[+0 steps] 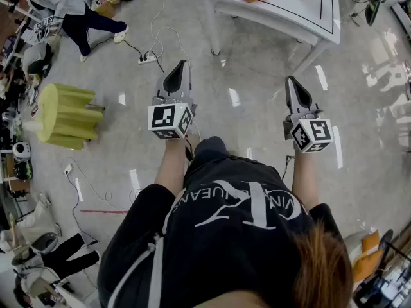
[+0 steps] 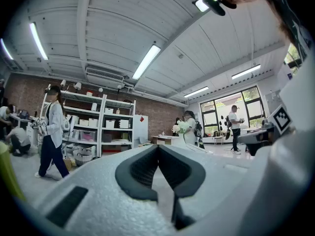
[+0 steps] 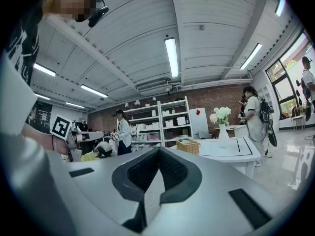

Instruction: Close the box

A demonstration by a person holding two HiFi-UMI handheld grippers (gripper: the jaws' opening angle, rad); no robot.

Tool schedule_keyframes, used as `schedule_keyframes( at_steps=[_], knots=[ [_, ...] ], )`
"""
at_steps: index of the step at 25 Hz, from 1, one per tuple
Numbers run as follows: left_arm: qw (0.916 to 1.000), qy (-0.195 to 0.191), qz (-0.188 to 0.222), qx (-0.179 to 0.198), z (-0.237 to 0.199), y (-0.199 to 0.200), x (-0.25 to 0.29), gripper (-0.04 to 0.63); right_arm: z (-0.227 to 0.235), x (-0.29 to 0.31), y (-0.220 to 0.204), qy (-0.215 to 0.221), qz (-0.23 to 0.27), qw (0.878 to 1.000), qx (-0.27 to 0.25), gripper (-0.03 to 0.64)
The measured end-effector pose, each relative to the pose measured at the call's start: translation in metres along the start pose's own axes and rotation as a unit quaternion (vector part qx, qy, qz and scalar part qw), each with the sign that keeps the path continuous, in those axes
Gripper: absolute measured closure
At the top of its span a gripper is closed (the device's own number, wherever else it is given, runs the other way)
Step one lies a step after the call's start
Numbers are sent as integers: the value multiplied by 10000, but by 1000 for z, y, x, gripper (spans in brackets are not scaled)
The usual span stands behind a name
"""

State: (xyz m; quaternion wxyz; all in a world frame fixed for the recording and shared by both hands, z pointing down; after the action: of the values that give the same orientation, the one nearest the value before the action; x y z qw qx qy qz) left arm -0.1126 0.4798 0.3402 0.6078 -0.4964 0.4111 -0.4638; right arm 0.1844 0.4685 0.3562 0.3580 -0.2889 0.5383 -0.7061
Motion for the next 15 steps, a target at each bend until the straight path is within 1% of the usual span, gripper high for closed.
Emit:
schedule_keyframes(
  at_steps=[5, 11, 15],
  knots=[
    [10000, 36, 30, 42, -1, 6, -4, 584, -5, 2, 1, 61, 19, 9999, -126, 620],
    [10000, 13, 18, 75, -4, 7, -7, 584, -7, 5, -3, 110, -13, 9999, -66, 620],
    [10000, 52, -19, -12, -12, 2, -6, 584, -12, 14, -5, 177, -82, 9998, -84, 620]
  ],
)
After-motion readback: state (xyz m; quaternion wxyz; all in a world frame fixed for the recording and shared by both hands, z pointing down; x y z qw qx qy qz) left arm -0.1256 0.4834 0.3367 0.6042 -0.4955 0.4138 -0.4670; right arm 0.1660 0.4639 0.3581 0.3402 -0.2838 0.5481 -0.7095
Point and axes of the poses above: the fingertips, and each gripper's own axes: x forward along the fingers, z to its right, y out of its top, the point moved 2 cm from there along -x, backward along the fingers, and after that the axes turned 10 degrees about x, right-handed, at the moved point
